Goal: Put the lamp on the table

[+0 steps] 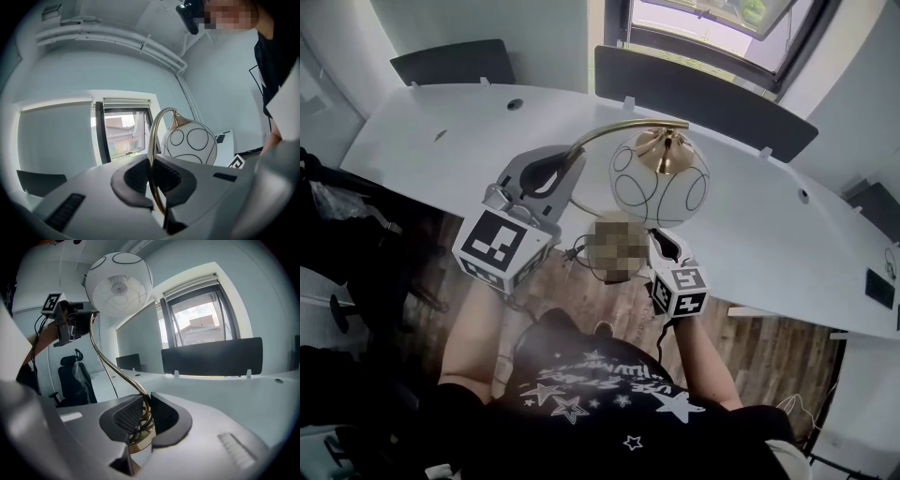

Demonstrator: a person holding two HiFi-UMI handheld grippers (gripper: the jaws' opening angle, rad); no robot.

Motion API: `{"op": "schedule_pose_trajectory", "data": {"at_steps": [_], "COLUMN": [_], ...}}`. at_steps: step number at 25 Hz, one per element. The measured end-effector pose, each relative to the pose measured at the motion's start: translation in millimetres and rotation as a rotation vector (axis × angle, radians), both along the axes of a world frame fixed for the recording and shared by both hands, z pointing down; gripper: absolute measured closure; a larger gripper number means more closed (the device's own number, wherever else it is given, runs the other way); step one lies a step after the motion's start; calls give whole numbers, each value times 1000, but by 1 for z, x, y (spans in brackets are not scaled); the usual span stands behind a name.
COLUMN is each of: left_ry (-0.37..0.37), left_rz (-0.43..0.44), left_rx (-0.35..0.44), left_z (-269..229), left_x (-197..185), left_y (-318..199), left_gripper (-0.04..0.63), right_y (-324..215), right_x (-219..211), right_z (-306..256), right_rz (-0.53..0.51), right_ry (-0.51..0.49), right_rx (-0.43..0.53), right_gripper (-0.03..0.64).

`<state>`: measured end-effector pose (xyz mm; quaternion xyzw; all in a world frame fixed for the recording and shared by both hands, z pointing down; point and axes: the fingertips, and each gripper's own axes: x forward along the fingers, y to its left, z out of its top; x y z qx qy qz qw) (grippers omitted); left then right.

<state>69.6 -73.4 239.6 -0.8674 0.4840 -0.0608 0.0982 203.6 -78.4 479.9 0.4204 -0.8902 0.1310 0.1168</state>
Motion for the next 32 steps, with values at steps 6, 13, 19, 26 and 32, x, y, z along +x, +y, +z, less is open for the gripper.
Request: {"op": "schedule_pose_trajectory", "data": {"at_steps": [6, 13, 19, 26, 32], "left_ry": [-15, 15, 5, -1, 7], "left_rz": [-25, 12, 51, 75, 84], "left_rx": [3, 0, -4, 8, 1], "left_z": [3, 3, 6, 2, 1], "left_x": [-8, -41, -76, -112, -152], "left_y": [-6, -43, -88, -141, -188], "left_gripper": [591, 591, 591, 591, 591], "right_y": [-5, -36, -73, -122, -168], "right_x": [-11, -39, -75, -116, -151], "right_z": [4, 3, 6, 2, -3], "right_rz": [-34, 2, 25, 48, 61], "right_ry": [7, 14, 20, 1, 18], "right_rx": [-10, -15, -25, -34, -33], "right_gripper": [574, 574, 574, 573, 572]}}
